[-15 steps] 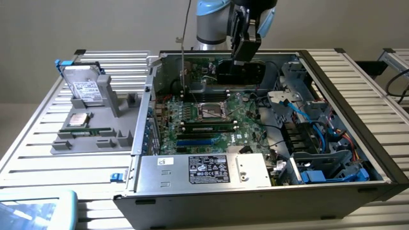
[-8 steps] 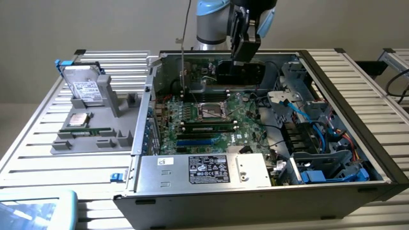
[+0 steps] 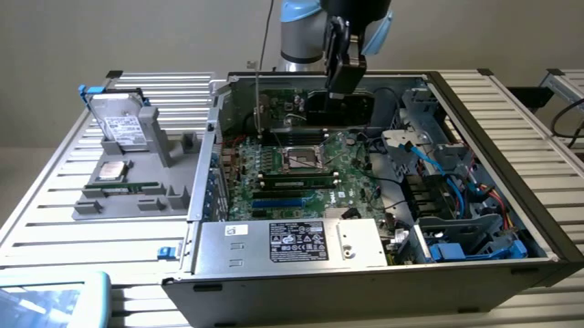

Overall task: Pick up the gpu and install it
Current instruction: 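Insert the gpu into the slot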

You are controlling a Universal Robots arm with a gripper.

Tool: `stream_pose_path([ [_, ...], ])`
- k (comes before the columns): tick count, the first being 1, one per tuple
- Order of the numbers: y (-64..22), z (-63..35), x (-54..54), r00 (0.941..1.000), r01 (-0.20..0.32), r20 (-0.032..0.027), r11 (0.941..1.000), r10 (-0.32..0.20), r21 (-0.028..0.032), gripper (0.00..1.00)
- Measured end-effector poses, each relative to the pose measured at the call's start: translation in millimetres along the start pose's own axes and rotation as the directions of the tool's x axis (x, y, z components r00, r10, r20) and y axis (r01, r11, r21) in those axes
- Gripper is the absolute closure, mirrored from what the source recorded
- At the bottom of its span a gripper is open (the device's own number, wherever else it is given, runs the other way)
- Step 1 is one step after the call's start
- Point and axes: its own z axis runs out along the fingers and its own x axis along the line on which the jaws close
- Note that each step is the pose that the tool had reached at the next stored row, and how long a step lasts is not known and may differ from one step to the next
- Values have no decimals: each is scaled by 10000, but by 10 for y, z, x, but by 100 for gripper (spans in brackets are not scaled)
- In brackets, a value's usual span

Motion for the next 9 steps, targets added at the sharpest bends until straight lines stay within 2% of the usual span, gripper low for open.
stream_pose_path([
  [9,85,93,26,9999,141,-11,9999,-141,10,73],
])
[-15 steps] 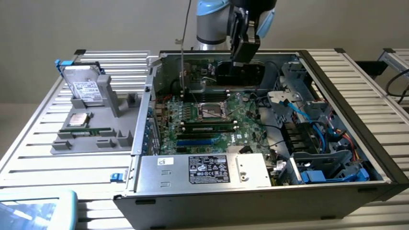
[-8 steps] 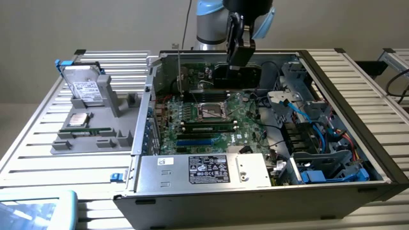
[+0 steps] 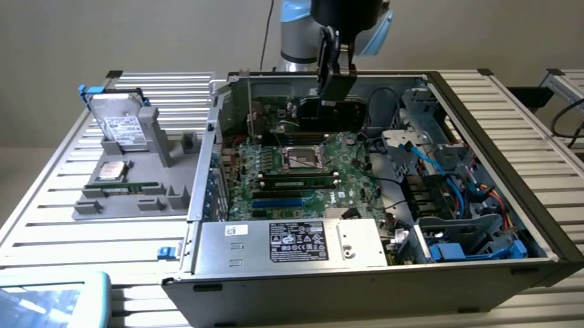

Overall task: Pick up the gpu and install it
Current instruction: 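Insert the gpu into the slot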

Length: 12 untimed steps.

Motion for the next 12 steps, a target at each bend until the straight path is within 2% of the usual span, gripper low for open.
stream_pose_path([
  [12,61,113,22,9998,167,-56,9999,-167,7,73],
])
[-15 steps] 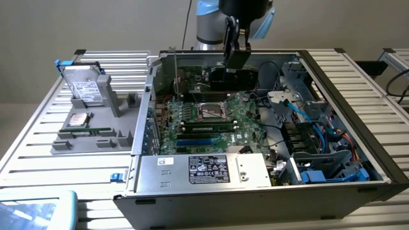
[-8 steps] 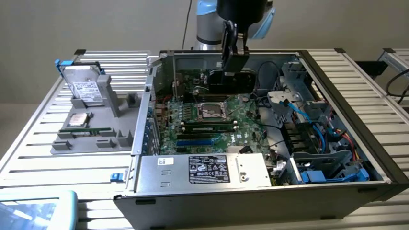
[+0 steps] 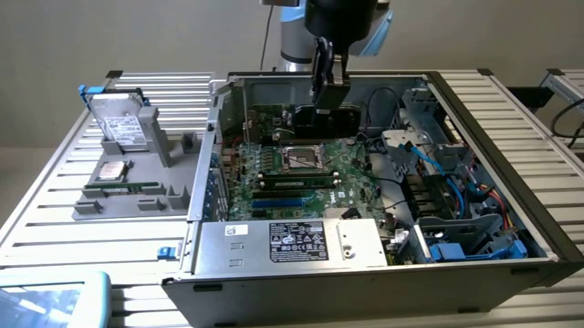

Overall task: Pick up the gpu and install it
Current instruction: 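Insert the gpu into the slot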

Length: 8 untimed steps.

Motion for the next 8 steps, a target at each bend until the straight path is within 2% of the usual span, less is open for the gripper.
stream_pose_path([
  [4,32,53,6,10000,29,-13,10000,-29,2,73],
  [8,31,95,30,10000,31,-81,10000,-31,3,73],
])
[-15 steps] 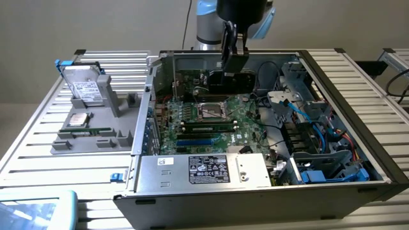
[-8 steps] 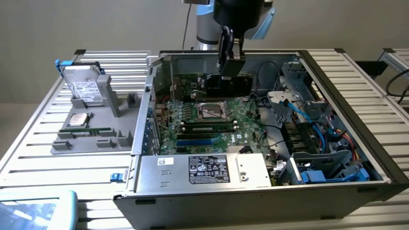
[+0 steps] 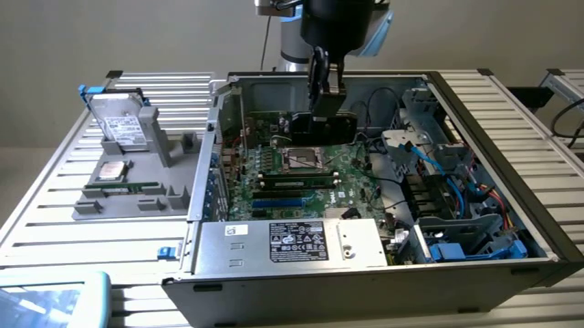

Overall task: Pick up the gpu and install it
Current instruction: 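Insert the gpu into the slot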

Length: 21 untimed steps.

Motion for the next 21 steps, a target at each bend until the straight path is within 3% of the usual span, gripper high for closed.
stream_pose_path([
  [13,-5,236,6,10000,-2,-7,10000,2,1,73],
  [21,-9,390,120,10000,-2,-4,10000,2,1,73],
])
